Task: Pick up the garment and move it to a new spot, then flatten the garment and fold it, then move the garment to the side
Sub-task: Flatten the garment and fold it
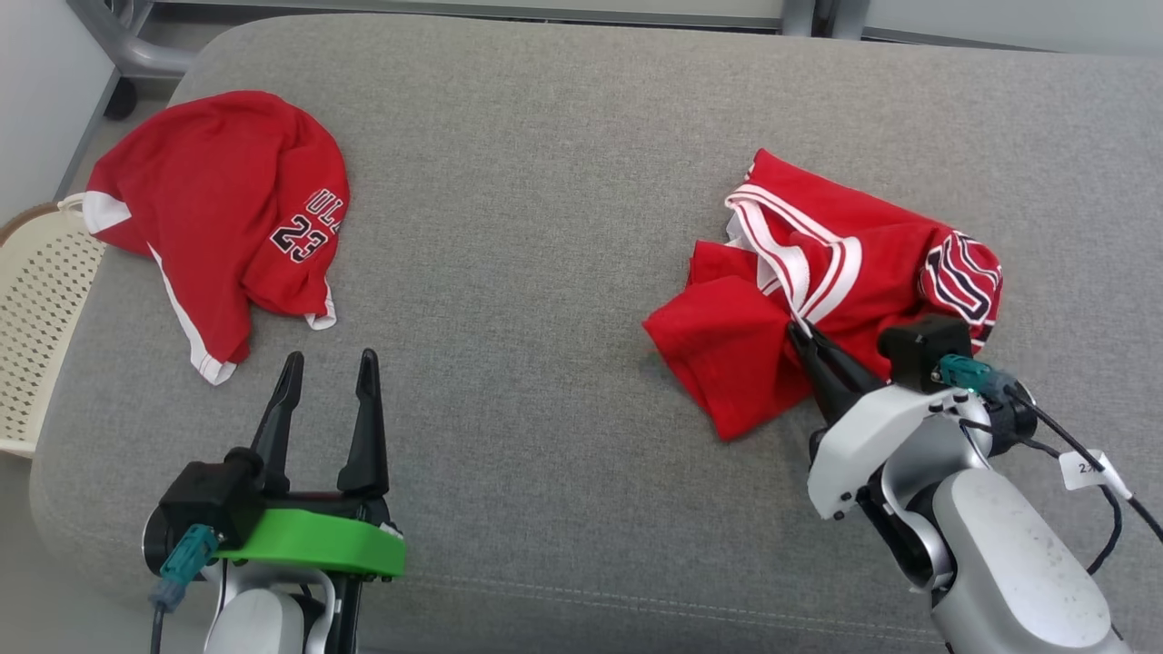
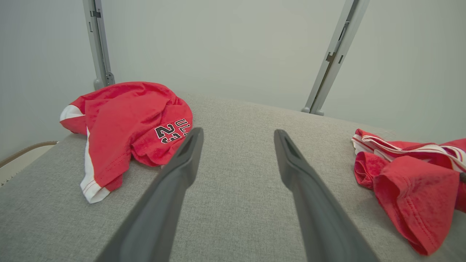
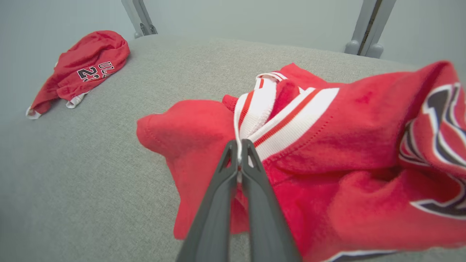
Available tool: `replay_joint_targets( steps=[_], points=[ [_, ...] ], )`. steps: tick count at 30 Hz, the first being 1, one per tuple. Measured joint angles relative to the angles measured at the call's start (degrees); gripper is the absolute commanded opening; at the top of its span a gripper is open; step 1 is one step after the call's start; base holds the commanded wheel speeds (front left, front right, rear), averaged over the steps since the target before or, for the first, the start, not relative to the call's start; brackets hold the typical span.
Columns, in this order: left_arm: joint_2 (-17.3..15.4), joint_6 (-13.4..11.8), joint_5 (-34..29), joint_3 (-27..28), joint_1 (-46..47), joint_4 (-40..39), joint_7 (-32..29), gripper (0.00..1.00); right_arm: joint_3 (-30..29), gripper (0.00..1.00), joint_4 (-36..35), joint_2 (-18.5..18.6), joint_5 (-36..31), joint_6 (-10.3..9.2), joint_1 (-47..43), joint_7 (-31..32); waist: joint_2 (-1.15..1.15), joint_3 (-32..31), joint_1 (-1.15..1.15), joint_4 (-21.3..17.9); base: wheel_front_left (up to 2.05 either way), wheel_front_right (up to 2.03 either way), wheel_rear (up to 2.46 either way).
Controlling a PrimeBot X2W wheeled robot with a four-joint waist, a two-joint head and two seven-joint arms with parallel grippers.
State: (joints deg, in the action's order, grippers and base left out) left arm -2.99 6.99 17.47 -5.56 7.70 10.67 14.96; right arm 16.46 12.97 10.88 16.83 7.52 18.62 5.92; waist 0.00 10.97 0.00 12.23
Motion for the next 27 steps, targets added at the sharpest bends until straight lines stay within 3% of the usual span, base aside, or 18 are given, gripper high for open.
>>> replay_joint_targets(
  steps=[11, 19, 27],
  points=[
    [0.03, 0.10, -0.66, -0.13, -0.38, 0.53, 0.00, 1.00, -10.11, 0.00, -0.36, -5.91, 10.09, 0.00, -5.53, -6.28, 0.00, -1.72, 0.00, -1.13, 0.00, 0.00, 0.00],
    [-0.20, 0.14, -1.08, -0.18, -0.52, 0.53, 0.00, 1.00, -18.24, 0.00, 2.44, -7.00, 14.58, -0.01, -6.98, -10.39, 0.00, -2.25, 0.00, -3.60, 0.00, 0.00, 0.00],
    [-0.60, 0.30, -1.08, -0.24, -0.43, 0.51, 0.00, 1.00, -23.08, 0.00, 10.37, -6.73, 14.55, -0.01, -5.06, -14.18, 0.00, -1.69, 0.00, -5.04, 0.00, 0.00, 0.00]
  ],
)
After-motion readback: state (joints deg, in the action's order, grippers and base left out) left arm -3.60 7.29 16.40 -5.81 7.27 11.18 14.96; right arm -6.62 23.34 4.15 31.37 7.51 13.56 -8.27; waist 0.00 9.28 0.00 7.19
